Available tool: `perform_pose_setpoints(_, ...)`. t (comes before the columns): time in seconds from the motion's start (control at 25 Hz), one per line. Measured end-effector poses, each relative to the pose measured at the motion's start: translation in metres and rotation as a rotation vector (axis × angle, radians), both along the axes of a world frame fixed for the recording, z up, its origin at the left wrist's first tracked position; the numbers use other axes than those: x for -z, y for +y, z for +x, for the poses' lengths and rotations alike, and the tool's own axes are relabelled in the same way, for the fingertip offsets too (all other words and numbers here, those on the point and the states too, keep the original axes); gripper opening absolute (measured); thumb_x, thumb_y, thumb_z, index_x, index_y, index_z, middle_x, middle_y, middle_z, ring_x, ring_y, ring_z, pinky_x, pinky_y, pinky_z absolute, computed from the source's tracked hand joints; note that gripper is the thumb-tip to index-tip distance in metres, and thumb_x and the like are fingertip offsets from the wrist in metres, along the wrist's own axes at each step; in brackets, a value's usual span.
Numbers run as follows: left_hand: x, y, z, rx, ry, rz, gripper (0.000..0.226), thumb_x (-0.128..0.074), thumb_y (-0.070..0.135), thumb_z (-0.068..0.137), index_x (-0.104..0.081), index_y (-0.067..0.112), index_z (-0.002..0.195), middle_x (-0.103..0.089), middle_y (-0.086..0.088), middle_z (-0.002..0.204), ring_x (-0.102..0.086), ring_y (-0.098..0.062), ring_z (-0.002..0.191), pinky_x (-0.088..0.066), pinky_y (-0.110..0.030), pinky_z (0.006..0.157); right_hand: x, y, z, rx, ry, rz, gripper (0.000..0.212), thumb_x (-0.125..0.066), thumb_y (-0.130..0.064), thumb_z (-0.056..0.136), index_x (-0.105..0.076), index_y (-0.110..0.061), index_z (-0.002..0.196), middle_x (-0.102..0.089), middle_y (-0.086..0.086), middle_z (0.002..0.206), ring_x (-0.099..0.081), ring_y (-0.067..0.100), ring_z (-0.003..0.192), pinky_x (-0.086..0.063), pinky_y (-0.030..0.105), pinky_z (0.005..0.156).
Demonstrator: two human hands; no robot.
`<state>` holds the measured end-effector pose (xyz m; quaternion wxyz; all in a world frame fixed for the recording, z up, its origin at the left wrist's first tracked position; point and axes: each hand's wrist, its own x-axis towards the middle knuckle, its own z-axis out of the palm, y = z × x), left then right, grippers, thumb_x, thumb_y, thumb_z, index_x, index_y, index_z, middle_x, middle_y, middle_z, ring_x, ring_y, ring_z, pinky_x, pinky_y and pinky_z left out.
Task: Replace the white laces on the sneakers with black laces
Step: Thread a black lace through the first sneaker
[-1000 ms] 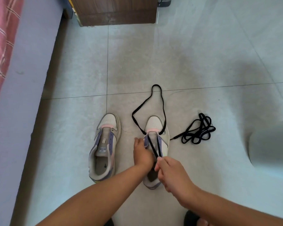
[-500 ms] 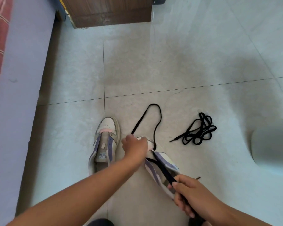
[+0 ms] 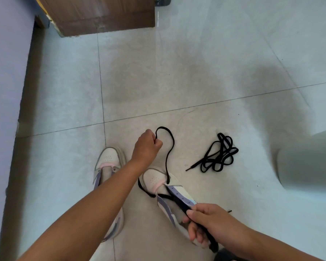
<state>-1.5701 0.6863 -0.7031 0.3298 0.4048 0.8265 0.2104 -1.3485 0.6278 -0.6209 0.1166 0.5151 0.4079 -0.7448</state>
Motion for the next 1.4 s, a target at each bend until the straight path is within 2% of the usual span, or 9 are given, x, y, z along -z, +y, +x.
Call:
perform_pose_setpoints(0.08, -0.037, -0.023, 0.006, 0.017, -0.214, 0.126, 0.013, -0.049, 0.017, 0.091, -0.04, 0.01, 0.085, -0.056, -0.008, 0.074, -0.062, -0.029, 0.066, -0.04, -0.023, 0.05, 0.002, 0.001, 0.004, 0.007, 0.004, -0.04, 0.025, -0.044, -0.017, 0.1, -0.06, 0.002, 0.096, -0.067, 0.01, 0.069, -0.052, 0.012, 0.051, -0.043, 0.021, 0.049)
perform_pose_setpoints(0.16, -0.06, -0.059, 0.015, 0.261, -0.336, 0.02, 0.011, -0.051, 0.021, 0.093, -0.043, 0.014, 0.091, -0.059, -0.007, 0.079, -0.059, -0.022, 0.063, -0.046, -0.025, 0.051, 0.003, -0.001, 0.009, 0.003, -0.002, -0.072, 0.03, -0.042, -0.019, 0.1, -0.06, 0.005, 0.1, -0.066, 0.011, 0.067, -0.046, 0.012, 0.047, -0.037, 0.021, 0.045)
perform_pose_setpoints(0.32, -0.028, -0.096, 0.015, 0.903, 0.062, -0.276, 0.058, -0.064, 0.019, 0.085, -0.036, 0.014, 0.137, -0.036, 0.0, 0.138, -0.046, -0.021, 0.12, -0.047, -0.033, 0.087, -0.001, -0.003, 0.011, 0.01, 0.0, -0.113, 0.033, -0.042, -0.024, 0.1, -0.062, 0.003, 0.099, -0.055, 0.007, 0.055, -0.033, 0.011, 0.042, -0.026, 0.019, 0.04)
perform_pose_setpoints(0.4, -0.01, -0.095, 0.015, 0.88, 0.146, -0.241, 0.074, -0.068, 0.02, 0.081, -0.03, 0.015, 0.144, -0.025, 0.003, 0.149, -0.034, -0.018, 0.131, -0.046, -0.033, 0.09, -0.003, -0.002, 0.009, -0.004, -0.003, -0.103, 0.031, -0.041, -0.024, 0.1, -0.062, -0.001, 0.093, -0.051, 0.004, 0.054, -0.031, 0.009, 0.042, -0.023, 0.019, 0.041)
perform_pose_setpoints(0.8, -0.012, -0.056, 0.004, 0.872, 0.602, -0.179, 0.061, -0.063, 0.045, 0.082, -0.042, 0.026, 0.135, -0.039, 0.009, 0.138, -0.035, -0.021, 0.122, -0.026, -0.037, 0.089, -0.045, 0.0, 0.006, -0.256, 0.091, 0.383, 0.031, -0.042, -0.024, 0.099, -0.054, -0.013, 0.073, -0.047, -0.006, 0.044, -0.036, 0.005, 0.042, -0.033, 0.013, 0.05)
perform_pose_setpoints(1.16, -0.021, -0.007, -0.011, 0.931, 0.846, -0.186, 0.065, -0.06, 0.035, 0.088, -0.026, 0.032, 0.144, -0.011, -0.005, 0.154, -0.01, -0.028, 0.142, -0.016, -0.059, 0.108, -0.096, -0.009, 0.025, -0.319, 0.209, 0.224, 0.032, -0.049, -0.026, 0.096, -0.059, -0.027, 0.066, -0.055, -0.003, 0.053, -0.044, 0.005, 0.047, -0.034, 0.013, 0.051)
perform_pose_setpoints(1.28, -0.032, -0.034, 0.011, 0.526, 0.572, -0.071, 0.059, -0.052, 0.022, 0.092, -0.024, 0.019, 0.144, -0.024, -0.011, 0.148, -0.027, -0.029, 0.134, -0.025, -0.047, 0.109, -0.074, -0.011, 0.022, -0.3, 0.194, 0.228, 0.024, -0.045, -0.021, 0.098, -0.056, -0.014, 0.078, -0.063, 0.001, 0.059, -0.047, 0.01, 0.048, -0.038, 0.017, 0.052)
perform_pose_setpoints(1.36, -0.054, -0.069, 0.034, -0.034, -0.092, -0.102, 0.029, -0.041, 0.029, 0.098, -0.047, 0.009, 0.117, -0.056, -0.011, 0.111, -0.055, -0.027, 0.099, -0.046, -0.041, 0.089, -0.063, -0.013, 0.017, -0.235, 0.227, 0.189, 0.023, -0.044, -0.021, 0.099, -0.054, -0.008, 0.083, -0.066, 0.002, 0.064, -0.051, 0.009, 0.05, -0.041, 0.016, 0.054)
perform_pose_setpoints(1.4, -0.066, -0.085, 0.047, -0.211, -0.487, -0.241, 0.038, -0.033, 0.039, 0.1, -0.051, 0.006, 0.103, -0.063, -0.011, 0.093, -0.06, -0.026, 0.083, -0.051, -0.039, 0.078, -0.061, -0.017, 0.016, -0.206, 0.264, 0.14, 0.022, -0.046, -0.024, 0.098, -0.055, -0.01, 0.084, -0.067, 0.001, 0.066, -0.053, 0.007, 0.052, -0.042, 0.015, 0.057)
